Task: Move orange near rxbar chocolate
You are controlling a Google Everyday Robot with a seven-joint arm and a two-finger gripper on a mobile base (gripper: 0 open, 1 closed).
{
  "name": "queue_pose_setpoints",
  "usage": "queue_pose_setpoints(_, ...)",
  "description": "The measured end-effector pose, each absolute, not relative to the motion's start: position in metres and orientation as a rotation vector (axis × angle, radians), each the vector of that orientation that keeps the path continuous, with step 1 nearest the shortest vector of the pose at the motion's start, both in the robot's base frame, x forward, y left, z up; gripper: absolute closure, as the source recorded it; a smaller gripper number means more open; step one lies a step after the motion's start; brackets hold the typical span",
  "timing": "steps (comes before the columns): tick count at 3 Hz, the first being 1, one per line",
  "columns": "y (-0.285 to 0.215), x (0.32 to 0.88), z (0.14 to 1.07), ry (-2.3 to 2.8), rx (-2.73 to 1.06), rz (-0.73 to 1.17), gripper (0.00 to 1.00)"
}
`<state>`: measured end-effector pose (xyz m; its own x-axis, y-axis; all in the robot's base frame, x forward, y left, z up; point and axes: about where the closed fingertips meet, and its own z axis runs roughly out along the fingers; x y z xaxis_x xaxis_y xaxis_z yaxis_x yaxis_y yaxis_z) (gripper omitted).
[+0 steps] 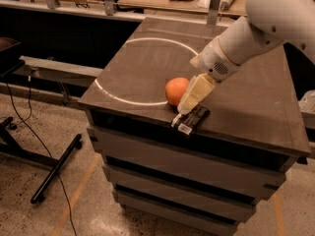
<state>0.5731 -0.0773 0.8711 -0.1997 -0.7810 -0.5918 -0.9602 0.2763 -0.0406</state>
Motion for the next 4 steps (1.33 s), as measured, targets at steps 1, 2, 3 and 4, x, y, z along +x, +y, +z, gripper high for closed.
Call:
queue_pose_setpoints(1,-0.101,0.574,0.896,2.004,-1.482,0.502,0.00)
queue_pose_setpoints(2,-0.143,0.562,0.921,1.973,-1.385,0.569,0.00)
queue_pose_setpoints(3,-0.176,0.547,0.930,1.972,-1.312,0.584,0.00)
queue_pose_setpoints(4,-0.186,0.543,0.933,1.973,-1.290,0.588,0.00)
